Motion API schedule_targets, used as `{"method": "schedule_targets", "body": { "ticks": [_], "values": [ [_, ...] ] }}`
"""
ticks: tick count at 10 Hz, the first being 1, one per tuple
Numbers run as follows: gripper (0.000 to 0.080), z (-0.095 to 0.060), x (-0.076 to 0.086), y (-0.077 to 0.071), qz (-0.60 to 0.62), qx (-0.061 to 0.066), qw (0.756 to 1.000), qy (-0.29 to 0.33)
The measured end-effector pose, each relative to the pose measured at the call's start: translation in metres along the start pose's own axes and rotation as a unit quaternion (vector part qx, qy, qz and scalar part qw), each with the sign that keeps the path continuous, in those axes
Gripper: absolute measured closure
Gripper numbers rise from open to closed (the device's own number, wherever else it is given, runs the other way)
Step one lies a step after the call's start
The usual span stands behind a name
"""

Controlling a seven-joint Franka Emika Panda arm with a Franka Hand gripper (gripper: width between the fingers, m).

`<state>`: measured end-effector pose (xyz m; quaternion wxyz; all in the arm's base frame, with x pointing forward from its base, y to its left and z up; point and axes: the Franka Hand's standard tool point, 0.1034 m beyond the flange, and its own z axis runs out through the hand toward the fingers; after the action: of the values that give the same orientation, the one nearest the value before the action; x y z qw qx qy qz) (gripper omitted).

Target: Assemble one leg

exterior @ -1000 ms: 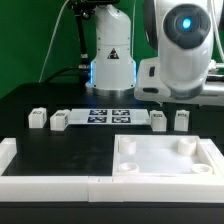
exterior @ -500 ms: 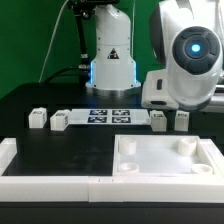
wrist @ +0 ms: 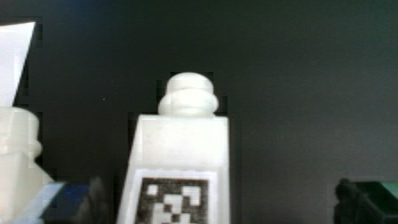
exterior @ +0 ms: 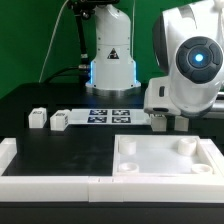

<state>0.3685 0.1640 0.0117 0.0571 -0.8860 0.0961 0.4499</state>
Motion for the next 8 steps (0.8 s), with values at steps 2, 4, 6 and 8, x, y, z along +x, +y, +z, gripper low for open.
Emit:
{"method": "schedule_targets", "body": {
  "ticks": [2,4,6,8],
  "values": [
    [0.0160,0.0005,0.0000,-0.0006,0.000,-0.001,1.000,0.000],
    [0.0319,0.0005,0.0000,-0.0005,0.000,0.000,1.000,0.000],
    [0.0516,0.0005,0.0000,-0.0005,0.000,-0.001,1.000,0.000],
    [0.0511,0.0005,0.0000,-0.0006,0.000,0.000,1.000,0.000]
  ]
}}
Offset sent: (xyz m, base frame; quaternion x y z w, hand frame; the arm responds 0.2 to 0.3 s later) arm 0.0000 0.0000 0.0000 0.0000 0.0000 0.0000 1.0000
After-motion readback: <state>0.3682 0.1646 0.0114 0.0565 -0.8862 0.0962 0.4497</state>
